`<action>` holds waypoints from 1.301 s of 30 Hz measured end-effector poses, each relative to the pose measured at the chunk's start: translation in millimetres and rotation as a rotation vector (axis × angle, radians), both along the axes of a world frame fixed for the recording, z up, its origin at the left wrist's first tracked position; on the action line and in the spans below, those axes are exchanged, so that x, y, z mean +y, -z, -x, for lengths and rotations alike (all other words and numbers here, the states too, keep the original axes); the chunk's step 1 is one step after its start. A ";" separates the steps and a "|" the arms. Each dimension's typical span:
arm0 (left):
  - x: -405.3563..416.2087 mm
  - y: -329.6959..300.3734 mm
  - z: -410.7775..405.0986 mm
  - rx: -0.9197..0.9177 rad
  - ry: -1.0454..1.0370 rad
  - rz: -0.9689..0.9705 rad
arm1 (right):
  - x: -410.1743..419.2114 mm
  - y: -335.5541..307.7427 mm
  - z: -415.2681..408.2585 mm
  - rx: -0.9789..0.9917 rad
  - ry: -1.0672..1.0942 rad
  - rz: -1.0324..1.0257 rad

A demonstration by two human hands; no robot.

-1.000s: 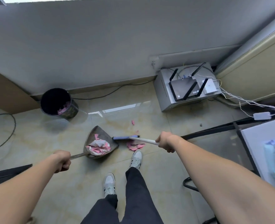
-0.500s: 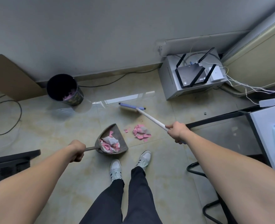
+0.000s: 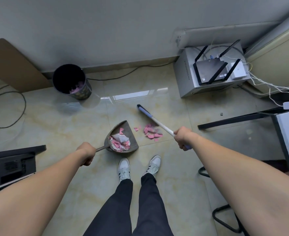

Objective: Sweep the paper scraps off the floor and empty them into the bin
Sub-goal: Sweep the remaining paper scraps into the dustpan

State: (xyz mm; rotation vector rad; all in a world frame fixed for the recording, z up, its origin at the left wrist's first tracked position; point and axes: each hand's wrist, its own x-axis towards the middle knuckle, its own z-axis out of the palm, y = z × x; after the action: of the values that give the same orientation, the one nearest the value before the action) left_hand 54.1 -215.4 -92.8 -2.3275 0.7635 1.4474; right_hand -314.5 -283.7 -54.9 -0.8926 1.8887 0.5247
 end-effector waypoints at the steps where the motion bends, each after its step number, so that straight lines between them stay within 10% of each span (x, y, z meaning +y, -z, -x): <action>1: 0.7 0.9 0.0 -0.001 -0.007 -0.007 | 4.4 -5.5 3.0 -0.018 -0.003 -0.015; 11: 6.9 0.7 -1.1 0.001 -0.044 -0.041 | 45.3 -46.1 43.6 -0.065 0.098 -0.004; 23: -4.6 -18.9 6.3 0.054 -0.091 0.016 | 107.7 -0.7 -0.8 -0.128 0.851 0.058; 39: 7.8 -9.2 17.4 -0.022 0.153 -0.047 | 116.7 -6.0 -67.3 -0.271 1.020 -0.101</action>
State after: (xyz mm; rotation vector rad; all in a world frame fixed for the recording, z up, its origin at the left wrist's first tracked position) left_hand 36.7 -207.6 -83.6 -2.1943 0.8710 1.3578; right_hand -247.3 -167.0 -49.0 0.1280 1.7675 -0.1276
